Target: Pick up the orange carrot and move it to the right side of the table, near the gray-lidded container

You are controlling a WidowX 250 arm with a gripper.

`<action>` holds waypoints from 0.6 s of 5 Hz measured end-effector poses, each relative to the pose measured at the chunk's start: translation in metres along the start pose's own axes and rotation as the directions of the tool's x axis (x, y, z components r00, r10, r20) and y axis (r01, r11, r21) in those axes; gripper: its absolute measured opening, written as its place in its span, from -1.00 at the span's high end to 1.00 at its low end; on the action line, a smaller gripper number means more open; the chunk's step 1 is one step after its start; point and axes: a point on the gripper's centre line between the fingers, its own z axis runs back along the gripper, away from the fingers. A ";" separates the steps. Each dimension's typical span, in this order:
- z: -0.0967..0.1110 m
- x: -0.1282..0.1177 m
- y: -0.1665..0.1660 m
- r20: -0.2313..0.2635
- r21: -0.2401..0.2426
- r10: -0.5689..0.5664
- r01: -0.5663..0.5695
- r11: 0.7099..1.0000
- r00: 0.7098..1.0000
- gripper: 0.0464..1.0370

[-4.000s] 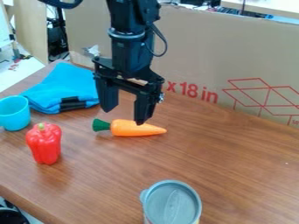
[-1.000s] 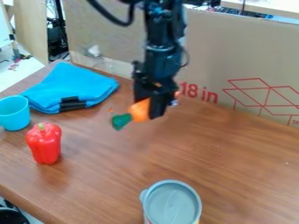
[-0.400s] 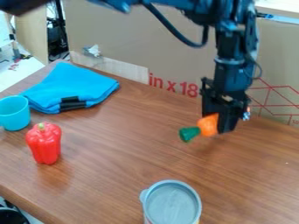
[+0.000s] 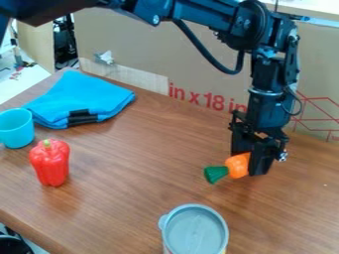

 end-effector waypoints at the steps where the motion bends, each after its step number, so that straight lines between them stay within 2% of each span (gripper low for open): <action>1: -0.015 -0.010 -0.007 -0.035 -0.056 0.000 -0.002 0.998 0.999 -0.07; 2: -0.021 -0.013 -0.012 -0.046 -0.088 0.016 -0.020 0.996 0.999 -0.07; 3: -0.020 -0.015 -0.009 -0.049 -0.102 0.035 -0.040 0.994 0.998 -0.17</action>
